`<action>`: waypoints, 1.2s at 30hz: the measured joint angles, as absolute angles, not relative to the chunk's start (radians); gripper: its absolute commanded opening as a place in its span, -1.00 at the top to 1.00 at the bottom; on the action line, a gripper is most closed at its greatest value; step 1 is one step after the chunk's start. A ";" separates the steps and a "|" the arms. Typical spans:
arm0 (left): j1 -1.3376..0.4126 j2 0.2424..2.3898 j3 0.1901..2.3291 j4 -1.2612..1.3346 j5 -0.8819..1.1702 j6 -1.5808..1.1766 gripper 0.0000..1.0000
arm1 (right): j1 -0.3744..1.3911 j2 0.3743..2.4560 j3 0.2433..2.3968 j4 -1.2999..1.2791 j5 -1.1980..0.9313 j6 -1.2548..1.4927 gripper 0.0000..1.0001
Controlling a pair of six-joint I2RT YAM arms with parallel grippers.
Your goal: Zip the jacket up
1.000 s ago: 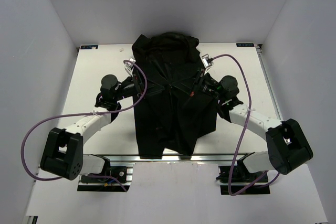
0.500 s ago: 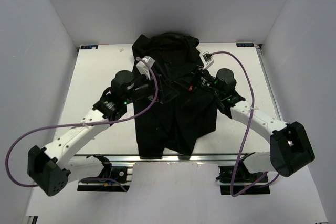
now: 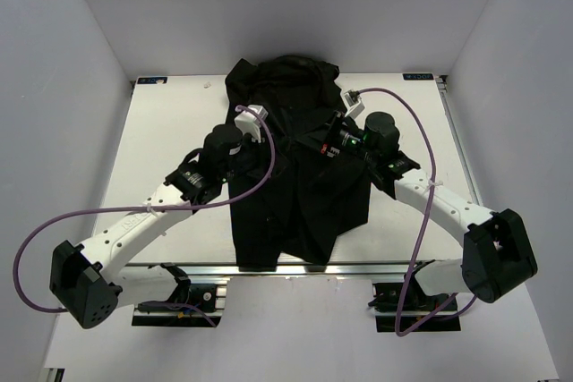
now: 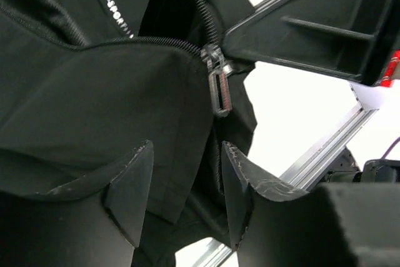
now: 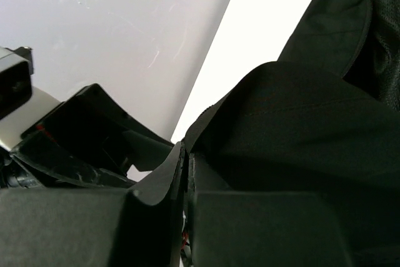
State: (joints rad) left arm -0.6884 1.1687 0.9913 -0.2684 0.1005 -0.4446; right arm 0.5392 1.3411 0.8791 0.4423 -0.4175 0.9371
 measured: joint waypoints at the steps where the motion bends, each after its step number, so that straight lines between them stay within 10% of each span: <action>1: -0.689 1.169 0.991 -0.260 0.101 -0.443 -0.10 | 0.539 1.341 0.883 0.435 -0.419 0.935 1.00; 10: -0.689 1.235 1.015 -0.190 0.130 -0.415 0.10 | 0.539 1.341 0.896 0.405 -0.427 0.918 1.00; 16: -0.690 1.248 1.039 -0.188 0.110 -0.404 0.76 | 0.539 1.341 0.907 0.390 -0.437 0.904 1.00; 21: -0.690 1.249 1.098 -0.205 0.069 -0.377 0.81 | 0.538 1.341 0.915 0.373 -0.436 0.885 1.00; 24: -0.690 1.261 1.129 -0.213 0.067 -0.358 0.73 | 0.538 1.341 0.921 0.367 -0.439 0.875 1.00; 36: -0.690 1.301 1.195 -0.230 0.069 -0.314 -0.69 | 0.540 1.341 0.921 0.346 -0.482 0.857 1.00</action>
State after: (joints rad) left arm -0.6903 1.3010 1.1950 -0.2302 0.0689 -0.3138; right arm 0.5400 1.3415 0.9207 0.3462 -0.4820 0.8566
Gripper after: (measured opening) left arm 0.698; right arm 0.023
